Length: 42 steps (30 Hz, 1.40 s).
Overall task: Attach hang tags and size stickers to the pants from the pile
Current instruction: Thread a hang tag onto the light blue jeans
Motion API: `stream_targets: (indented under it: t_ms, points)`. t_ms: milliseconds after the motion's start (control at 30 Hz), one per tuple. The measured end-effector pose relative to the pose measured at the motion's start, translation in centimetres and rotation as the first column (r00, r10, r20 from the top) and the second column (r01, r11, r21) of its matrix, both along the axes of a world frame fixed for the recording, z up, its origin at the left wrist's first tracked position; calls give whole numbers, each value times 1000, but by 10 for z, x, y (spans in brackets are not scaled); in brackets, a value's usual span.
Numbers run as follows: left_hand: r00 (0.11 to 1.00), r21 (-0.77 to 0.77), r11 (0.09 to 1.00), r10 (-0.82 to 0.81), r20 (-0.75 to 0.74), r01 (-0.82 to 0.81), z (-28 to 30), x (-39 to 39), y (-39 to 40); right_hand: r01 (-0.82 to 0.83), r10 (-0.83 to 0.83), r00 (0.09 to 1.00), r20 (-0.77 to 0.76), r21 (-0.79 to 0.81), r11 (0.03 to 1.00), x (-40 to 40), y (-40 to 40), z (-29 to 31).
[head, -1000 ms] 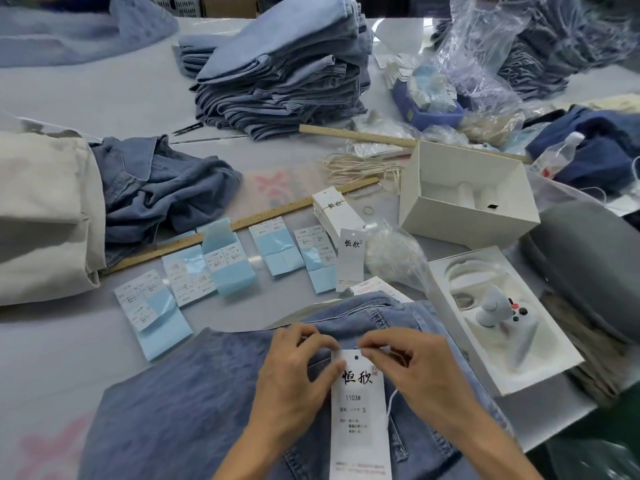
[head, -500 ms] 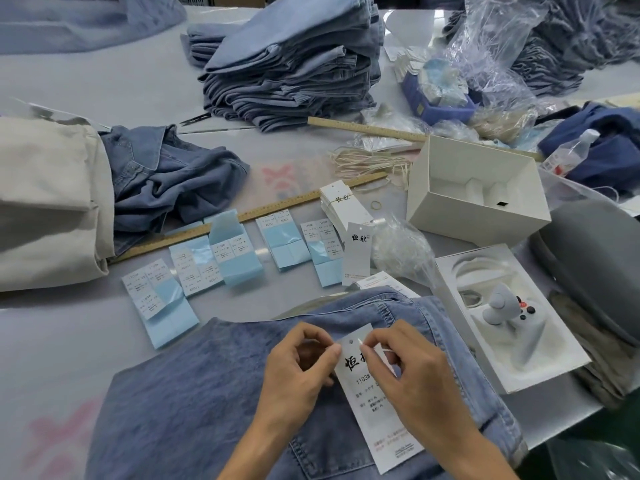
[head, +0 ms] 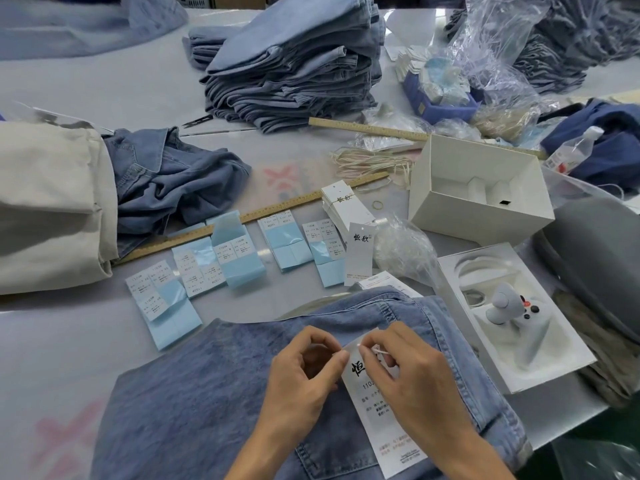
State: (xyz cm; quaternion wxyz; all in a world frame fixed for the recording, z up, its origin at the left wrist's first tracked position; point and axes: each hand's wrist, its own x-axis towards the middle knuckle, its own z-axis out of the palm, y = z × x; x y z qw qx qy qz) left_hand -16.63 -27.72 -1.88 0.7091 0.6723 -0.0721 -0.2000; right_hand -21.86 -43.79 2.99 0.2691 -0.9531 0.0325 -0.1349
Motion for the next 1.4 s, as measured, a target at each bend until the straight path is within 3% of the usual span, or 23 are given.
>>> stream_targets:
  t_ms: [200, 333, 467, 767, 833, 933, 1000, 1233, 1400]
  points:
    - [999, -66, 997, -41, -10, 40, 5, -2, 2, 7, -7, 1000, -12, -10, 1000, 1, 2, -7]
    - [996, -193, 981, 15, -88, -32, 9, -1, -1, 66, -70, 997, 16, 180, 981, 2, 1, -16]
    - [972, -193, 978, 34, -231, -80, 8, -2, -12, 75, -74, 997, -11, 229, 971, 2, 0, -22]
    - [968, -131, 990, 16, -249, -50, 4, 2, -15, 75, -71, 997, -22, 305, 949, -2, -1, -23]
    - [979, -96, 994, 33, -200, -53, 3, 5, -11, 67, -63, 998, -24, 294, 953, -3, -1, -22]
    - [999, 118, 992, 31, 27, -34, 0, 14, 0, 61, -54, 998, -30, 288, 956, -5, -5, -18]
    - [994, 182, 982, 38, 104, -57, 0, 21, 7, 57, -48, 998, -38, 279, 959, -6, -7, -15]
    - [994, 159, 984, 68, 88, -82, -5, 29, 16, 55, -29, 995, -100, 269, 961, -13, -17, -9]
    - [994, 97, 991, 90, 56, -95, -5, 24, 6, 50, -36, 998, -52, 282, 958, -13, -17, -9]
